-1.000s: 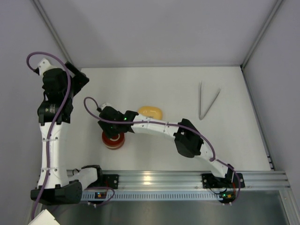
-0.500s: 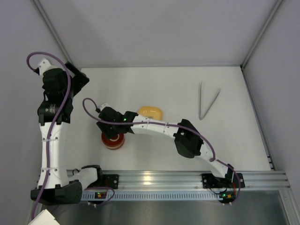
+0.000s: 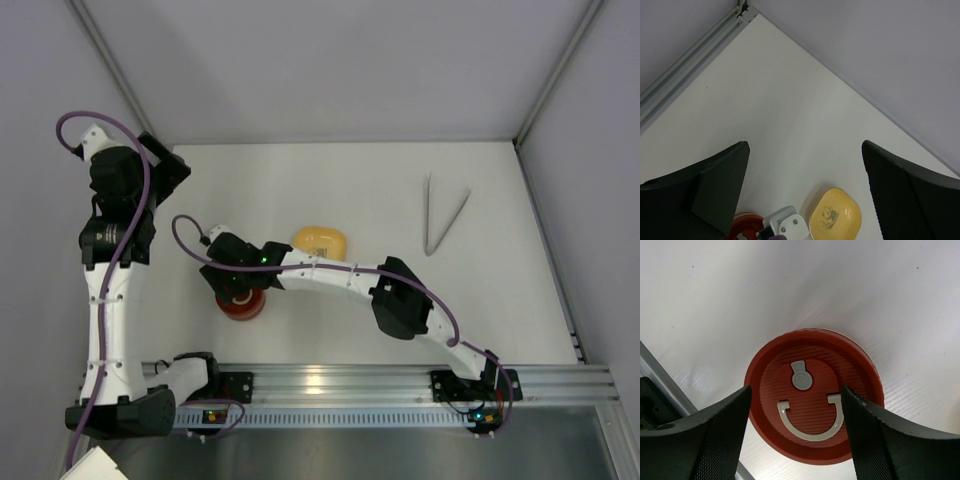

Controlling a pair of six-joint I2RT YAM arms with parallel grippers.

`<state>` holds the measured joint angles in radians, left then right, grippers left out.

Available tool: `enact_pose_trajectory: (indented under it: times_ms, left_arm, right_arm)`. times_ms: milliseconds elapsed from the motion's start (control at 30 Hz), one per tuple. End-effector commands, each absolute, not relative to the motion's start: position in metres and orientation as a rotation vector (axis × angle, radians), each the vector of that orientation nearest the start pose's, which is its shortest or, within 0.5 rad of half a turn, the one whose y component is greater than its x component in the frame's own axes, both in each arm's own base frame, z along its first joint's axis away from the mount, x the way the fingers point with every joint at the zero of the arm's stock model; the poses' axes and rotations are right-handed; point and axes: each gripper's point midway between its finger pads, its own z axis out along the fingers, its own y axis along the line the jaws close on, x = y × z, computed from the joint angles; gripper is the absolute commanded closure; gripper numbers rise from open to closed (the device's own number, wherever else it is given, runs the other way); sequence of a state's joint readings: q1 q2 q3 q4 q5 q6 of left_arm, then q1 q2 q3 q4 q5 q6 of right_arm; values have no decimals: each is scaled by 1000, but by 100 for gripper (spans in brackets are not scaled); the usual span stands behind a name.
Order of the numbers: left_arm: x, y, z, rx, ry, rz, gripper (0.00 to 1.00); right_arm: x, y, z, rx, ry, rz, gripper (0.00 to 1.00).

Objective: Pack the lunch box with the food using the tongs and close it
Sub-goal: Close the box lid on the packing box.

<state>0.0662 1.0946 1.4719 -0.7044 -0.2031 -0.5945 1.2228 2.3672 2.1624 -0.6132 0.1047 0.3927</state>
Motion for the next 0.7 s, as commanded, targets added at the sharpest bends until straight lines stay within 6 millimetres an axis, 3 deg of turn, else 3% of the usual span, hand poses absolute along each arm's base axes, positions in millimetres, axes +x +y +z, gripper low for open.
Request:
enact_pose_trajectory:
  times_ms: [0,433,667]
  left_arm:
    - [322,36,403,-716,1676,-176,1]
    - [321,35,401,-715,1682,-182,1]
    - [321,34,402,-711,1679,-187,1]
  right_arm:
    - [205,588,114,-935,2204,680,29]
    - [210,568,62,-936,2306,525,30]
    - [210,565,50,-952,2320,488,30]
